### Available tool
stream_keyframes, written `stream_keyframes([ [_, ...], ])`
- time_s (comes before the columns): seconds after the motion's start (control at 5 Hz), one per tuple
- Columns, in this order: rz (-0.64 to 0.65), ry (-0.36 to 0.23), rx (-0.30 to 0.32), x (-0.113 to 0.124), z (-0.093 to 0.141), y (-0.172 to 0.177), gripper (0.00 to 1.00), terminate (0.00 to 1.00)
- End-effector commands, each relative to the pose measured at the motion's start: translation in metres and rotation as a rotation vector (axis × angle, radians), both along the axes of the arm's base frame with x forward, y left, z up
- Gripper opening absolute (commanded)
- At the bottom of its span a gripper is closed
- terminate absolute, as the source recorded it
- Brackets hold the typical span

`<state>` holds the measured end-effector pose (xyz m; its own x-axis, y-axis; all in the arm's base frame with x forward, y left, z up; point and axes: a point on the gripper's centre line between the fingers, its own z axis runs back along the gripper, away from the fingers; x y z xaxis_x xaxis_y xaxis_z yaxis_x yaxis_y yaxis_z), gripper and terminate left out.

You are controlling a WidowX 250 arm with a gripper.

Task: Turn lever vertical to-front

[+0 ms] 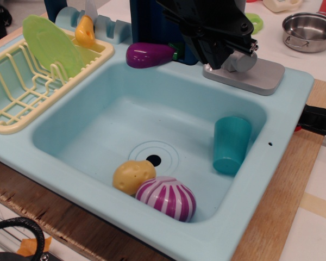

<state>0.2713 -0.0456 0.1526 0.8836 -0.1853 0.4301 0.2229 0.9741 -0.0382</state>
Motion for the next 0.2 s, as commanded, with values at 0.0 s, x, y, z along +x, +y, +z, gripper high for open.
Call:
stream_keyframes([
  [0.0, 0.058, 0.217, -0.007, -0.0353, -0.051, 0.0088, 0.0, 1.0],
])
